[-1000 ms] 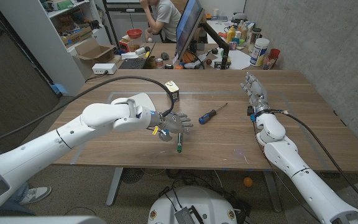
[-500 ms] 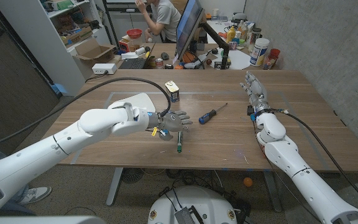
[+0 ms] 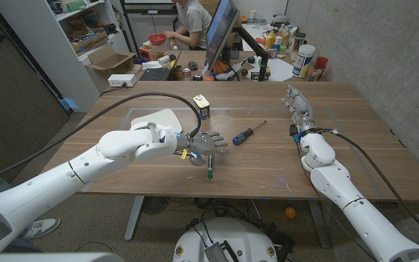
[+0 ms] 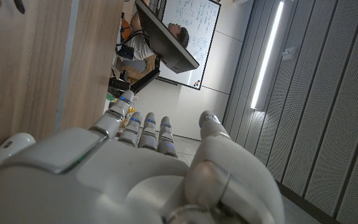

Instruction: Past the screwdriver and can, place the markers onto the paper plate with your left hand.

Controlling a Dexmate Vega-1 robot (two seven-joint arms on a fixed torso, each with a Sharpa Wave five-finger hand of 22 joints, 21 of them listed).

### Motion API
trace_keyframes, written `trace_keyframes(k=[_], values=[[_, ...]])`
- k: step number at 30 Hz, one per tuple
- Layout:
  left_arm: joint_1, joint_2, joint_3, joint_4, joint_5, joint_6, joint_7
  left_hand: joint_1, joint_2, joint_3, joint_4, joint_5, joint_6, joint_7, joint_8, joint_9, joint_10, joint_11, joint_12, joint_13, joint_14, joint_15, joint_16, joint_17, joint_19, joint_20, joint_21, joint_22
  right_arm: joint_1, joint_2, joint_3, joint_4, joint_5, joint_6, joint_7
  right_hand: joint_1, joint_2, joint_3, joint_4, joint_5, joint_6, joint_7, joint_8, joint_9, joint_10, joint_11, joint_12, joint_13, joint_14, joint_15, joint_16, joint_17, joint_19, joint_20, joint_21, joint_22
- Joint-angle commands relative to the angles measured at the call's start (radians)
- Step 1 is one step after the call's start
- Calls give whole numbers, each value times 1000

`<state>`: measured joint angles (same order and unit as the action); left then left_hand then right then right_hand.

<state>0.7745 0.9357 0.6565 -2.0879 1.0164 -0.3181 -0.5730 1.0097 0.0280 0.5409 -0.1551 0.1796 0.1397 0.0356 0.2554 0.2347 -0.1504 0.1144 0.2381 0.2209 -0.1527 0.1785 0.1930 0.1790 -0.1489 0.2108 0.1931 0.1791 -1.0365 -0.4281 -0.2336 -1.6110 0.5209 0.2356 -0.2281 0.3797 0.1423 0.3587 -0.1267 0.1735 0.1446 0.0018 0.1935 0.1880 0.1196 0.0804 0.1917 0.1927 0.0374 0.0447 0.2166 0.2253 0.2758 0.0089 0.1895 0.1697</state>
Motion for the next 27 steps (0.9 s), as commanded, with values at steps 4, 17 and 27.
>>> trace_keyframes(k=[4,17,27], values=[[19,-13,25,23,-1,63,-9,4,11,-7,-2,0,10,3,4,4,4,1,7,2,6,10,4,4,-1,1,7,5,-1,5,1,16,8,1,3,7,-3,-2,1,6,2,-2,6,4,2,1,7,6,5,10,3,2,3,6,3,2],[66,-9,21,27,-17,137,51,3,15,-14,-1,1,23,1,8,5,16,1,12,2,15,10,5,4,-3,1,7,5,4,16,0,49,16,22,23,7,-5,-3,0,6,2,-2,6,4,0,3,7,6,5,11,3,2,4,6,4,2],[89,-13,21,26,12,168,149,20,27,-39,-9,1,230,-38,77,6,130,-42,51,-1,119,-30,20,1,35,0,17,5,-6,20,9,68,31,43,40,8,-6,-5,-1,6,1,-2,6,4,0,4,7,6,6,12,4,1,4,7,4,2]])
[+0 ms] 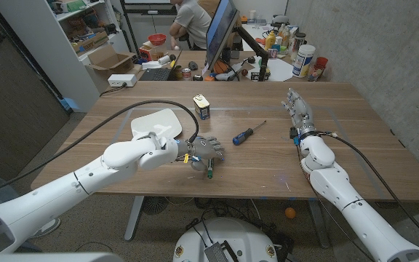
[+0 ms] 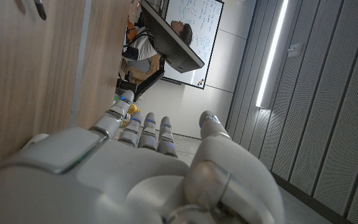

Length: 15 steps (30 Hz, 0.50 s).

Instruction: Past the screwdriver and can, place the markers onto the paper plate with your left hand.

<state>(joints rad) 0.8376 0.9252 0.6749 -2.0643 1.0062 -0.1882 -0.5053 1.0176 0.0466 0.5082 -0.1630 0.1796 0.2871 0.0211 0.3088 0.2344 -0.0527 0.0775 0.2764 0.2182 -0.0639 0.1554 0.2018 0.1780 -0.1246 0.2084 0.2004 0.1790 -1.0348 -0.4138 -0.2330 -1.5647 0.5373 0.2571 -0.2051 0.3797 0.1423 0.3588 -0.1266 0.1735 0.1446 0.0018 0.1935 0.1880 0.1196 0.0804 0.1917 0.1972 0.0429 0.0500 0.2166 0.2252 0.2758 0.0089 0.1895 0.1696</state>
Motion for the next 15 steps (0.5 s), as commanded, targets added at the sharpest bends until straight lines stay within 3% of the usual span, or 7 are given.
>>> trace_keyframes(k=[1,6,15], values=[[24,-3,3,2,22,39,83,13,9,-8,-1,1,96,-23,28,6,37,-7,13,2,35,-8,11,2,13,3,10,5,-8,6,9,23,15,23,19,8,-7,-5,-1,6,1,-3,6,4,0,4,7,2,1,6,4,1,4,7,4,2],[23,-7,5,1,25,46,98,21,10,-17,-2,0,159,-26,44,4,75,-23,23,-1,70,-21,14,1,27,2,12,5,-7,9,12,33,20,30,25,7,-8,-6,-1,6,1,-3,6,4,-1,4,7,2,2,8,4,1,4,8,4,2],[23,-12,10,2,42,62,122,25,12,-20,-2,1,168,-25,43,3,82,-28,23,-2,81,-22,14,1,31,3,12,5,12,16,9,59,24,33,40,6,-10,-8,-1,6,1,-2,6,4,0,7,7,2,3,8,4,1,4,10,4,2]])
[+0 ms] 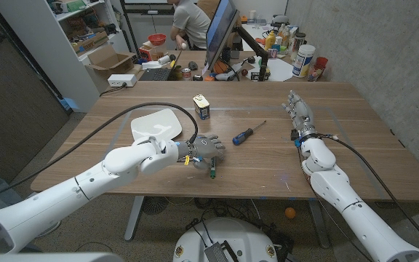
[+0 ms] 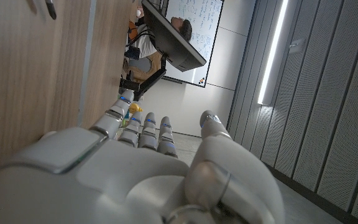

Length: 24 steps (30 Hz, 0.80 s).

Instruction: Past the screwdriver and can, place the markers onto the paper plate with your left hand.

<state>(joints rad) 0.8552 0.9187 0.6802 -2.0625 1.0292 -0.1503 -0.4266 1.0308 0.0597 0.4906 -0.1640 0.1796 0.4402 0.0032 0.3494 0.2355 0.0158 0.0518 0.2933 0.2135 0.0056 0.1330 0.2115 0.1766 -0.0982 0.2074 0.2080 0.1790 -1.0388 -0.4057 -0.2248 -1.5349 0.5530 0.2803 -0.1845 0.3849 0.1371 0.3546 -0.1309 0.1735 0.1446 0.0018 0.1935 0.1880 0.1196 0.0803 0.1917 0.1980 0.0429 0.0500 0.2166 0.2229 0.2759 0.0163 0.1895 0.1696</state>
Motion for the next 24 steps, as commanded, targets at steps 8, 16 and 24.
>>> trace_keyframes(k=[8,16,24], values=[[-9,-29,21,26,16,34,43,18,2,-4,-2,2,25,-3,3,1,24,-6,8,2,20,-3,4,3,6,4,3,5,36,16,-4,57,6,11,31,1,-6,-5,3,6,0,-3,6,4,-1,7,7,1,4,8,4,4,3,4,4,2],[-15,-51,52,61,40,44,63,20,4,-6,-1,2,24,-9,-1,0,23,-11,6,2,19,-5,1,3,5,5,2,5,45,25,-4,81,8,17,37,0,-8,-7,2,6,0,-3,6,4,-2,6,7,2,4,8,4,3,4,4,4,2],[-19,-76,78,95,34,66,61,21,4,-10,-1,2,25,-11,-4,-1,28,-14,6,1,27,-5,1,3,4,5,1,5,52,31,-2,101,9,25,45,0,-11,-9,1,6,-1,-3,6,4,-2,6,7,2,4,10,4,3,4,6,4,2]])
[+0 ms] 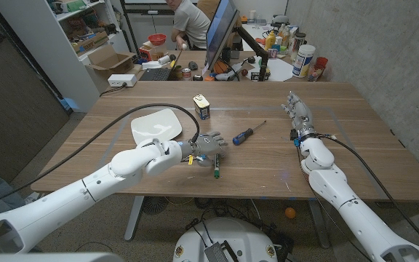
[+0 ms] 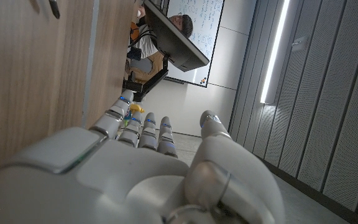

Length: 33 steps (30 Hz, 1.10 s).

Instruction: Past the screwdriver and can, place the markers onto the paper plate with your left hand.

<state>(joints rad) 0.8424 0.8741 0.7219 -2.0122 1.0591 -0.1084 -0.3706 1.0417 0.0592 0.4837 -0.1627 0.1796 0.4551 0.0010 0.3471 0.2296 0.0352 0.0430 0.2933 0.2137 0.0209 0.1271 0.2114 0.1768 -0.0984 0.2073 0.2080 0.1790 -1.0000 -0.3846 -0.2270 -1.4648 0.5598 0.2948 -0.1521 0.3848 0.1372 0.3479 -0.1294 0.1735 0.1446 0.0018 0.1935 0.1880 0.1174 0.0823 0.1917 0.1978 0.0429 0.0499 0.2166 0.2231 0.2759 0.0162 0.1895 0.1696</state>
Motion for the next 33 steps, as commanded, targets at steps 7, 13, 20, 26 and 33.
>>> trace_keyframes(k=[7,13,20,26,33], values=[[-10,-36,49,57,-4,35,7,10,5,-8,0,2,32,-6,4,5,21,-9,8,0,19,-2,0,3,6,5,1,5,17,18,1,50,6,22,24,-1,-14,-4,-1,6,-1,-3,6,4,-1,3,7,2,5,10,4,3,4,7,4,2],[-7,-41,50,66,-27,42,30,16,7,-17,-1,3,90,-4,21,8,58,-24,17,0,51,-15,5,3,16,4,3,5,22,22,0,61,4,29,30,-3,-17,-6,-1,6,-2,-3,6,4,-1,5,8,2,5,10,4,3,4,8,4,2],[-33,-63,54,96,-82,19,54,24,9,-20,-3,3,93,-23,18,7,65,-38,15,-1,62,-26,4,3,23,4,4,5,34,27,-4,74,3,31,39,-4,-19,-9,-1,6,-2,-2,6,4,-1,3,8,2,6,10,4,3,4,9,4,2],[-55,-79,71,110,-79,2,78,35,11,-20,-6,5,117,-33,23,6,68,-45,13,-1,64,-29,1,3,24,5,3,5,41,29,-6,75,0,33,43,-6,-21,-11,-1,6,-3,-3,5,4,-2,4,8,3,6,11,4,3,5,9,4,2],[-54,-83,73,130,-102,-12,128,59,22,-36,-1,4,262,-15,65,6,145,-90,24,-3,116,-59,6,3,53,4,7,5,43,31,-4,80,4,36,46,-10,-22,-13,2,6,-4,-3,6,4,-2,3,8,3,9,13,5,3,6,9,5,2]])
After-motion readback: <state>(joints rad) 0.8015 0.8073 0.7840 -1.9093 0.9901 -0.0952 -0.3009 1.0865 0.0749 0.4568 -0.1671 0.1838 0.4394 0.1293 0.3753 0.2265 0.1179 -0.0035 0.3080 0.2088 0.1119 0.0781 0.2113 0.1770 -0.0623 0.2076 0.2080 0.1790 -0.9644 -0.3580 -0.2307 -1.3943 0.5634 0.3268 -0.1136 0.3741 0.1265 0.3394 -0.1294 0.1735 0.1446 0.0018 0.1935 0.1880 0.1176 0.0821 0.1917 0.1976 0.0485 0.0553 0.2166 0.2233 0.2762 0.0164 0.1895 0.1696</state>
